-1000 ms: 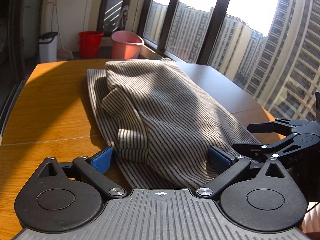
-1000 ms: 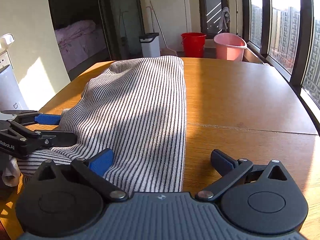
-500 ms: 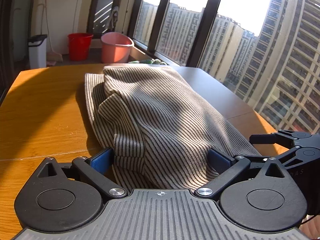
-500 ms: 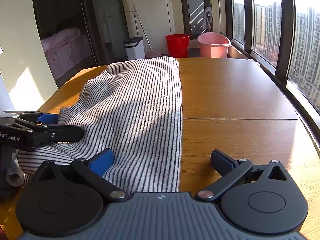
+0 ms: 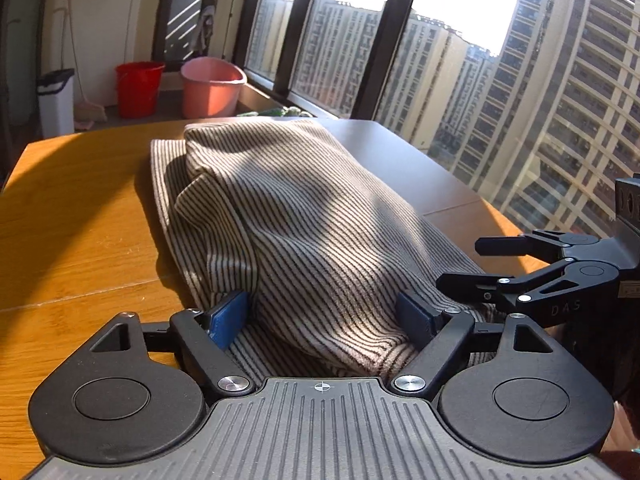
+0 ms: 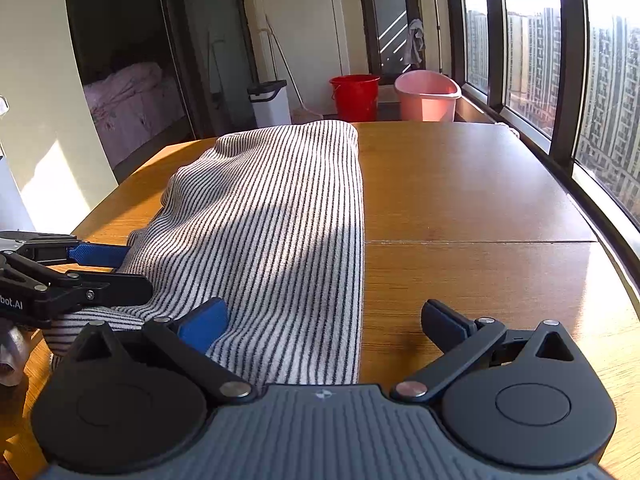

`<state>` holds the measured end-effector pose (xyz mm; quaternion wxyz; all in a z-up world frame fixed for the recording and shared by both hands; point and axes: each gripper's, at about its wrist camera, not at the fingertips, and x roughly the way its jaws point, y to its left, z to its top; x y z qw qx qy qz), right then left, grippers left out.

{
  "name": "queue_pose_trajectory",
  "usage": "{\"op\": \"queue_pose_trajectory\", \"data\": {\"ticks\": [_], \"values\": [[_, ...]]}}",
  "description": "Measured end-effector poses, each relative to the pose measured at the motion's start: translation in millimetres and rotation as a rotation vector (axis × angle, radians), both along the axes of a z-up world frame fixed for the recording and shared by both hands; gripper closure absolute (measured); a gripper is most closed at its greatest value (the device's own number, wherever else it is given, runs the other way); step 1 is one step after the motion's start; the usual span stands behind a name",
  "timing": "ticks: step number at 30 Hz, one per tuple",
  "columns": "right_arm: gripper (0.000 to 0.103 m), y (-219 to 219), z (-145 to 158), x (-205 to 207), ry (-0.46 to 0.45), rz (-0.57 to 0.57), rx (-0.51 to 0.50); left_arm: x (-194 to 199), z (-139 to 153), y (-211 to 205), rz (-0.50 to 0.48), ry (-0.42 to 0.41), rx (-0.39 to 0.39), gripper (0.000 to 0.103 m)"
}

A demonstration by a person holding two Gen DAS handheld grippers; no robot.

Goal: Fold clothes

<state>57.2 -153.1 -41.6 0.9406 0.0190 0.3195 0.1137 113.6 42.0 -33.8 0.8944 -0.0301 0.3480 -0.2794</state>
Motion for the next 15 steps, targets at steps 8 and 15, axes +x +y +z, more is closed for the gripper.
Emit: {"op": "queue_pose_trajectory", "data": {"ticks": [8,15], "values": [[0.000,25.0,16.8,-13.3,-0.036,0.163,0.030,-0.8,0.0,0.4,-0.001,0.002,0.005,0.013],[0.000,31.0,1.2,-0.1,0.050,0.175,0.029,-11.5,9.4,10.0,-0.011,0.007,-0.087,0.012]]}}
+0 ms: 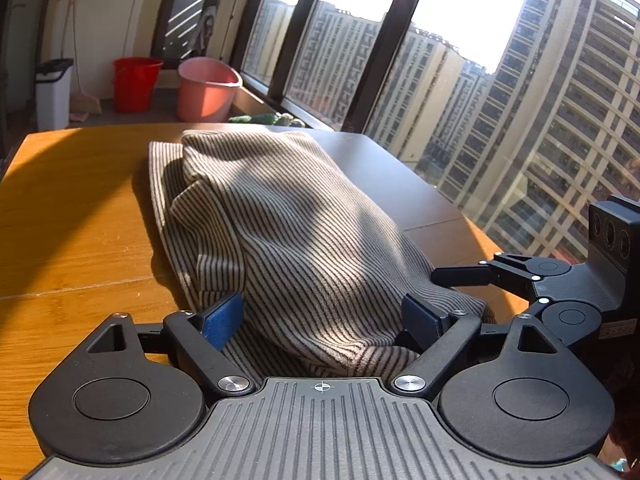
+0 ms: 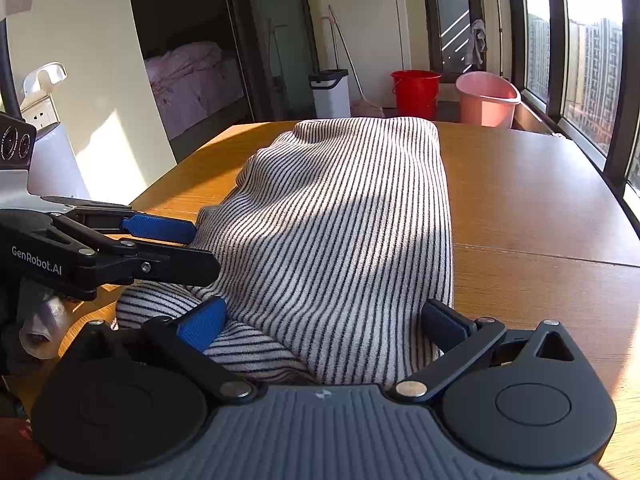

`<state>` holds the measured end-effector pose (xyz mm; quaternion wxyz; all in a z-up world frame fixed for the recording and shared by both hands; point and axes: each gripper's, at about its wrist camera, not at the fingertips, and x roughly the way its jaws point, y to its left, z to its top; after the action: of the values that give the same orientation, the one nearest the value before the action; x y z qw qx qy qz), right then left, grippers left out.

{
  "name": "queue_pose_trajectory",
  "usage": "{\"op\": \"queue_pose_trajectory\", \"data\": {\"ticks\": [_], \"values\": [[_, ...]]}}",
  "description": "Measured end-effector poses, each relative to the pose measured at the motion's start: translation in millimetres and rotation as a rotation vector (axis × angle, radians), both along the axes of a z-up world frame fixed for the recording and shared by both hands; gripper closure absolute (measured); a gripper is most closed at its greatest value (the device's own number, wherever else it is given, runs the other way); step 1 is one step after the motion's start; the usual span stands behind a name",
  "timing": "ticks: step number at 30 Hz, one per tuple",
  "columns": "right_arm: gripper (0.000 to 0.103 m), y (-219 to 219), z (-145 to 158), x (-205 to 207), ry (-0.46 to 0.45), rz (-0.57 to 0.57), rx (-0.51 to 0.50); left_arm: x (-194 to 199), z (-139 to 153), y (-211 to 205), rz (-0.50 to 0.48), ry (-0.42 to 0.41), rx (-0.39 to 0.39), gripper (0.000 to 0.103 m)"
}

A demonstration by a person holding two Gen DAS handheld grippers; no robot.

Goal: Fold clothes

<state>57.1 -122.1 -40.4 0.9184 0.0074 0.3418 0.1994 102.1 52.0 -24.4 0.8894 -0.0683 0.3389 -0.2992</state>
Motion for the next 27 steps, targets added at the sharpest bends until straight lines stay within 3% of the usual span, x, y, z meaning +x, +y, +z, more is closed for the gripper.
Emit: {"op": "queue_pose_trajectory", "data": {"ticks": [3,7,12,15,20,22,24,27], "values": [[0.000,0.0,-2.7,-5.9,-0.020,-0.014,0.010,-0.2,-0.6,0.5,-0.023,0.015,-0.034,0.012],[0.000,-1.8,-3.3,-10.3,-0.026,-0.030,0.028,7.0,-13.4,-1.4,0.000,0.048,-0.010,0.012],[0.000,-4.3,-2.3,-12.3,-0.030,-0.033,0.049,2.9,-13.4,-12.0,-0.011,0.000,0.060,0.011],[0.000,-6.1,2.6,-22.6,-0.094,-0.049,0.039,4.7,-12.8,-12.7,-0.012,0.009,0.049,0.008],[0.000,-9.8,22.7,-61.1,-0.294,0.076,-0.147,5.7,-14.1,-12.8,-0.010,0.009,0.047,0.007],[0.004,-7.5,26.9,-69.8,-0.285,0.164,-0.223,5.8,-15.0,-12.4,-0.009,0.007,0.044,0.006],[0.020,1.6,25.9,-72.9,-0.271,0.235,-0.270,5.7,-15.5,-13.7,-0.009,0.005,0.046,0.005],[0.020,17.6,22.8,-75.9,-0.253,0.334,-0.330,6.2,-15.4,-15.5,-0.008,0.005,0.051,0.004]]}}
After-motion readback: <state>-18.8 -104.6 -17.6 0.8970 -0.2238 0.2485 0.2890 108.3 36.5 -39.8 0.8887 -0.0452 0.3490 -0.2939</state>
